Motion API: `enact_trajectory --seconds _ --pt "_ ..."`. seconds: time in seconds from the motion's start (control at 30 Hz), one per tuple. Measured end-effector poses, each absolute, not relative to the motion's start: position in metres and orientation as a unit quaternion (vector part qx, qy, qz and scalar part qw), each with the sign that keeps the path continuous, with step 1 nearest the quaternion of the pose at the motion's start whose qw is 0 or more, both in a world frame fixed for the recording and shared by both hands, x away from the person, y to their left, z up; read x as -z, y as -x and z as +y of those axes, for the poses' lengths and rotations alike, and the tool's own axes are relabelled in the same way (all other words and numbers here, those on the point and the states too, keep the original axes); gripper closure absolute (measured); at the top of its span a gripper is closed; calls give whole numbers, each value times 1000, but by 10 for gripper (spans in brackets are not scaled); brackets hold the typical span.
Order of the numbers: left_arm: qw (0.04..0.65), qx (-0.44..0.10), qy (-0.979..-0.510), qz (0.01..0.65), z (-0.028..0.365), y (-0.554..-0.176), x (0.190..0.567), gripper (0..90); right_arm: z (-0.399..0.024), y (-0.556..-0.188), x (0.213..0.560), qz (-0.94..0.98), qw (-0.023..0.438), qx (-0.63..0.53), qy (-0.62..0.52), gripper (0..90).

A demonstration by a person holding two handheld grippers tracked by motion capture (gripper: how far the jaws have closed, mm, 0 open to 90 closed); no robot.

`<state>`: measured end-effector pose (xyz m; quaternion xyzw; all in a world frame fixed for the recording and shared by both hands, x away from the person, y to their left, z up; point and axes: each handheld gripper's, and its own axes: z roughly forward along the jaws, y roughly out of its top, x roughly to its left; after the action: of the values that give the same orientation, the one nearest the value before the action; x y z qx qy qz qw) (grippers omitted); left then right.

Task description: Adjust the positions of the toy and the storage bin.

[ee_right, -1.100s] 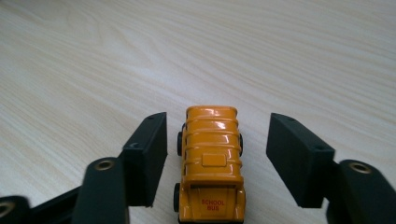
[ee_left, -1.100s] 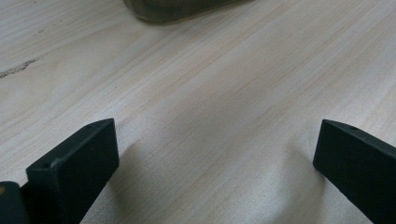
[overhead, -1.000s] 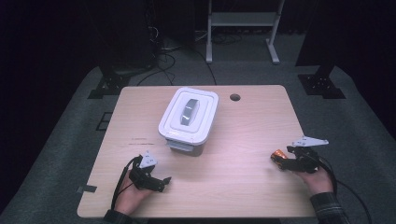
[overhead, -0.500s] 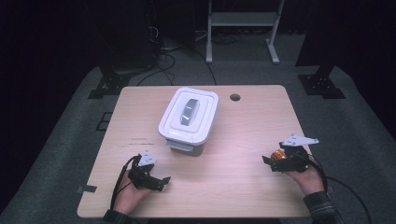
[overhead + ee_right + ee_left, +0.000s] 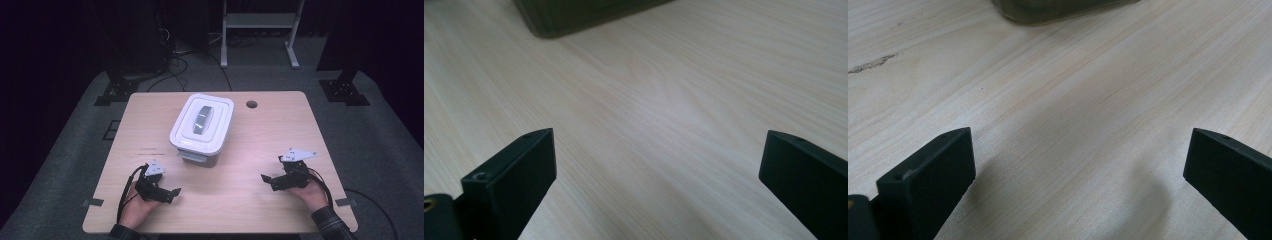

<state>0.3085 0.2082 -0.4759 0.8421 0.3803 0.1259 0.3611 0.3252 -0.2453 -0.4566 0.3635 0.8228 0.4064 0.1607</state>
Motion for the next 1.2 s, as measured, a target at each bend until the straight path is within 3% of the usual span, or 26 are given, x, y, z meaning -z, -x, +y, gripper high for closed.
enact_trajectory --seconds 0.47,1.2 --pt "374 -120 -840 375 211 -313 457 0 -229 -329 486 841 146 -377 -360 0" --pt "405 -109 -825 380 217 -332 401 0 -226 -331 488 848 148 -354 -366 0"
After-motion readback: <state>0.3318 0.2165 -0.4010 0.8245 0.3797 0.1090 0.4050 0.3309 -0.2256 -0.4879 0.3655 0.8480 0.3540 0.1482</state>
